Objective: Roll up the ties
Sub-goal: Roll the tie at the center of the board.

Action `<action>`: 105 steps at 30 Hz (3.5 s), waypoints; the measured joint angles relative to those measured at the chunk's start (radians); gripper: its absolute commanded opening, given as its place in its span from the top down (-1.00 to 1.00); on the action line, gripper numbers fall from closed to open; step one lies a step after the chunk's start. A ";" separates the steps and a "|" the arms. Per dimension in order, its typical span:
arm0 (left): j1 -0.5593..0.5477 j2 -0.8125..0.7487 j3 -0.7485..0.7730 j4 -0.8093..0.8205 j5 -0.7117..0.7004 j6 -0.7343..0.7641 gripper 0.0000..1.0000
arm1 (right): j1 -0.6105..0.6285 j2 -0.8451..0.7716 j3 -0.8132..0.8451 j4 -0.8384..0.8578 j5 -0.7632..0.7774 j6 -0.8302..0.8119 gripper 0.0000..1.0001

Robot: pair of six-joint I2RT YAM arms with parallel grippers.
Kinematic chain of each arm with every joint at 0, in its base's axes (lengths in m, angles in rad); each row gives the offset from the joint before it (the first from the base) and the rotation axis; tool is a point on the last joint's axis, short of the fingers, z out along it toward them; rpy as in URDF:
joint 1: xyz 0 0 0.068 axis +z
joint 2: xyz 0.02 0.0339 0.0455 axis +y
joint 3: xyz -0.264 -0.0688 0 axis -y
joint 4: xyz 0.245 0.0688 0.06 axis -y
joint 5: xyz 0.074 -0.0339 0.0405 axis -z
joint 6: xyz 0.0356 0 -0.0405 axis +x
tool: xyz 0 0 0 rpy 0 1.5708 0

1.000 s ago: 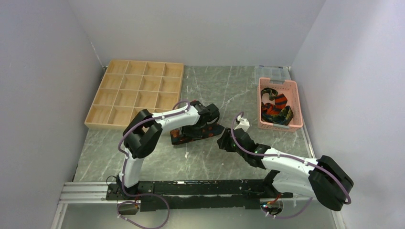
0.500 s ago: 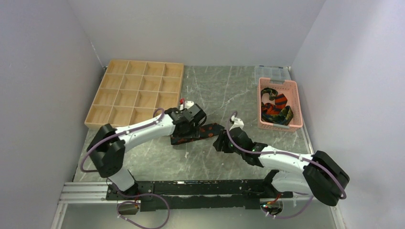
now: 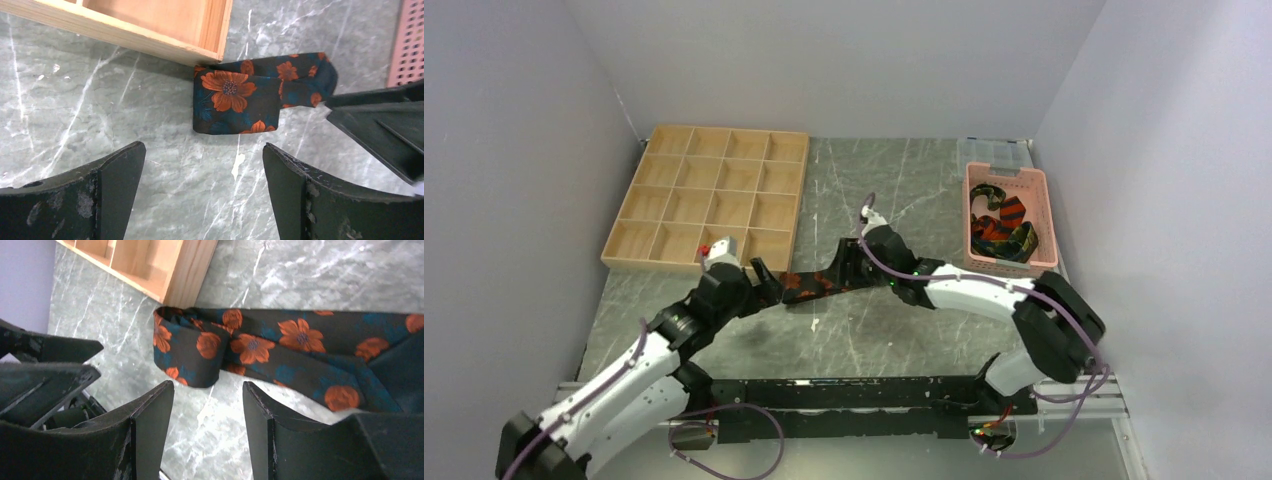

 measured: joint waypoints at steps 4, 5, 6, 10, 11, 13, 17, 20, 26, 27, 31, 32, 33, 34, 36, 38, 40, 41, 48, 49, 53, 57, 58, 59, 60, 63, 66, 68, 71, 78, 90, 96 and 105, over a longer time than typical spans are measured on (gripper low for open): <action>0.104 -0.119 -0.109 0.091 0.123 0.018 -0.87 | 0.018 0.107 0.089 -0.019 0.002 -0.001 -0.12; 0.124 -0.116 -0.122 0.118 0.154 0.018 -0.87 | 0.021 0.121 0.099 -0.022 0.003 -0.002 -0.12; 0.146 -0.103 -0.135 0.153 0.191 0.018 -0.87 | 0.024 0.137 0.109 -0.027 0.004 -0.003 -0.11; 0.219 0.007 -0.177 0.294 0.322 0.017 -0.87 | 0.029 0.187 0.145 -0.048 0.009 -0.016 -0.10; 0.236 0.048 -0.181 0.325 0.354 0.017 -0.87 | 0.029 0.198 0.155 -0.056 0.011 -0.020 -0.10; 0.267 0.130 -0.185 0.385 0.413 0.016 -0.86 | 0.028 0.216 0.173 -0.065 0.015 -0.027 -0.09; 0.299 0.203 -0.187 0.469 0.493 0.014 -0.84 | 0.029 0.245 0.205 -0.082 0.031 -0.042 -0.08; 0.309 0.209 -0.192 0.509 0.523 0.014 -0.83 | 0.028 0.270 0.220 -0.085 0.036 -0.049 -0.07; 0.316 0.237 -0.214 0.571 0.558 0.017 -0.79 | 0.025 0.318 0.222 -0.090 0.039 -0.051 -0.05; 0.317 0.248 -0.219 0.581 0.563 0.018 -0.79 | 0.023 0.324 0.223 -0.090 0.038 -0.051 -0.05; 0.317 0.299 -0.224 0.605 0.585 0.019 -0.74 | 0.016 0.337 0.224 -0.089 0.038 -0.051 -0.05; 0.317 0.314 -0.223 0.620 0.593 0.019 -0.74 | 0.014 0.339 0.225 -0.089 0.038 -0.051 -0.05; 0.317 0.325 -0.223 0.629 0.599 0.021 -0.72 | 0.013 0.341 0.226 -0.088 0.037 -0.051 -0.06; 0.317 0.338 -0.223 0.641 0.607 0.022 -0.71 | 0.010 0.342 0.226 -0.088 0.037 -0.050 -0.05; 0.317 0.373 -0.223 0.669 0.622 0.028 -0.68 | 0.006 0.344 0.226 -0.087 0.034 -0.050 -0.05; 0.317 0.406 -0.222 0.709 0.641 0.029 -0.65 | 0.002 0.347 0.226 -0.081 0.030 -0.050 -0.05; 0.317 0.438 -0.218 0.745 0.660 0.033 -0.60 | -0.005 0.349 0.225 -0.078 0.025 -0.048 -0.05; 0.317 0.455 -0.213 0.760 0.669 0.034 -0.56 | -0.007 0.349 0.225 -0.075 0.024 -0.048 -0.04; 0.318 0.564 -0.182 0.829 0.724 0.034 -0.21 | -0.015 0.356 0.216 -0.048 0.007 -0.048 -0.02; 0.319 0.573 -0.180 0.833 0.730 0.034 -0.19 | -0.015 0.358 0.216 -0.044 0.005 -0.048 -0.02; 0.320 0.596 -0.176 0.847 0.740 0.034 -0.20 | -0.016 0.361 0.207 -0.024 -0.001 -0.048 -0.01; 0.321 0.610 -0.169 0.853 0.750 0.031 -0.30 | -0.018 0.361 0.199 -0.008 -0.003 -0.048 -0.01; 0.321 0.613 -0.165 0.853 0.755 0.028 -0.22 | -0.018 0.361 0.199 -0.006 -0.004 -0.048 -0.01; 0.321 0.616 -0.160 0.853 0.757 0.025 -0.06 | -0.018 0.361 0.198 -0.005 -0.004 -0.048 -0.01; 0.321 0.620 -0.156 0.852 0.759 0.020 0.12 | -0.018 0.361 0.198 -0.003 -0.004 -0.048 -0.01; 0.321 0.635 -0.147 0.851 0.763 0.011 0.45 | -0.019 0.361 0.195 0.002 -0.005 -0.048 -0.01; 0.320 0.640 -0.138 0.845 0.763 0.012 0.68 | -0.019 0.361 0.195 0.005 -0.008 -0.048 -0.01; 0.319 0.638 -0.134 0.829 0.762 0.016 0.91 | -0.019 0.361 0.195 0.006 -0.010 -0.048 -0.02; 0.314 0.615 -0.123 0.777 0.745 0.019 0.94 | -0.019 0.361 0.194 0.006 -0.013 -0.047 -0.05; 0.306 0.481 -0.045 0.447 0.615 0.061 0.94 | -0.016 0.258 0.125 -0.020 0.040 -0.030 -0.07; 0.290 0.399 0.173 -0.178 0.258 0.072 0.94 | -0.016 0.111 -0.058 -0.012 0.150 -0.004 -0.06; 0.259 0.481 0.288 -0.370 0.124 0.033 0.94 | -0.015 0.093 -0.097 0.004 0.150 0.010 -0.06; 0.085 0.661 0.503 -0.625 -0.097 -0.094 0.94 | -0.013 0.076 -0.127 0.037 0.150 0.013 -0.06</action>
